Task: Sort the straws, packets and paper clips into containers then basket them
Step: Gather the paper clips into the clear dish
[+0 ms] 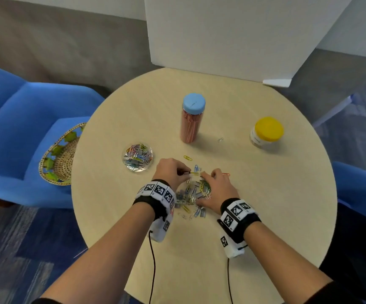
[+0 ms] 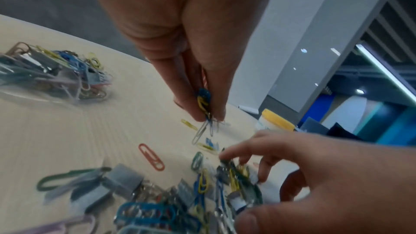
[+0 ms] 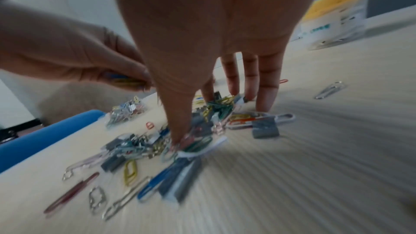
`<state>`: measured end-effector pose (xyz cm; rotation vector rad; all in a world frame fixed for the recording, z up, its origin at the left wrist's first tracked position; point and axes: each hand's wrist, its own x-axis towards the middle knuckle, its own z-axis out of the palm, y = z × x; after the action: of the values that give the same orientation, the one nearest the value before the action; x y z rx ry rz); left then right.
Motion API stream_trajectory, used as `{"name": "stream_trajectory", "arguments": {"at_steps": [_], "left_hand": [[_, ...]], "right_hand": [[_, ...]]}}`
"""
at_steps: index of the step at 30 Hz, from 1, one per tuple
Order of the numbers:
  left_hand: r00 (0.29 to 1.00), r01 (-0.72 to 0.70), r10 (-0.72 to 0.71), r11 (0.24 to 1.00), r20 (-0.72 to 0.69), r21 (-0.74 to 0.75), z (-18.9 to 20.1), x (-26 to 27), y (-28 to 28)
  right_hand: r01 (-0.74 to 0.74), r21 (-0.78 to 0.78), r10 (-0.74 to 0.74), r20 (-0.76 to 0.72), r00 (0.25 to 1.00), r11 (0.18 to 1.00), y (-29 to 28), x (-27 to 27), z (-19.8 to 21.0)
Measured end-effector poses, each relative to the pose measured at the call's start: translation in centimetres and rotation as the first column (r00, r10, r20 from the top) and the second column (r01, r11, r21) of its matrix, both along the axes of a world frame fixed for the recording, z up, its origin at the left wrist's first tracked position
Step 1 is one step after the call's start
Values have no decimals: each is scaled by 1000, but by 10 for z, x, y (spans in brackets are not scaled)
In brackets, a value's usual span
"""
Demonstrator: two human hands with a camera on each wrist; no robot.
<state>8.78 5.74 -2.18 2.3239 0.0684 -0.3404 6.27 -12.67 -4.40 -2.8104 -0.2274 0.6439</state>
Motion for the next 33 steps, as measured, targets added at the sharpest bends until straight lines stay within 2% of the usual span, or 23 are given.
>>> {"name": "stream_trajectory", "arguments": {"at_steps": [8, 13, 16, 18, 23, 26, 28, 29, 31, 33], "left_hand": [[975, -184, 207, 954, 78, -238, 18, 7, 45], [889, -386, 443, 861, 114, -332, 26, 20, 93], [872, -430, 474, 860, 120, -274, 23, 27, 112], [881, -432, 457, 882, 121, -186, 17, 32, 119], [949, -306, 287, 934, 128, 182, 5, 40, 130], [962, -267, 242, 933, 128, 242, 1, 41, 133], [968, -239, 210, 937, 136, 254, -5, 41, 136], [970, -225, 193, 944, 148, 241, -8, 40, 139], [963, -228, 194, 955, 187, 187, -15, 37, 147], [942, -283, 247, 948, 226, 145, -21, 31, 156]], "right_hand": [[38, 89, -49, 117, 992, 995, 16, 0, -6], [109, 155, -133, 155, 979, 982, 16, 10, -2], [153, 174, -177, 132, 975, 973, 17, 14, -3], [155, 159, -175, 115, 978, 975, 18, 15, -5], [89, 100, -101, 124, 987, 991, 23, 13, -7], [138, 135, -152, 102, 983, 981, 23, 20, -2], [276, 220, -294, 50, 955, 936, 22, 27, 3], [368, 286, -382, -5, 924, 885, 21, 30, 6], [535, 400, -509, -181, 842, 744, 17, 37, 12], [679, 492, -519, -438, 734, 545, 17, 45, 20]]}}
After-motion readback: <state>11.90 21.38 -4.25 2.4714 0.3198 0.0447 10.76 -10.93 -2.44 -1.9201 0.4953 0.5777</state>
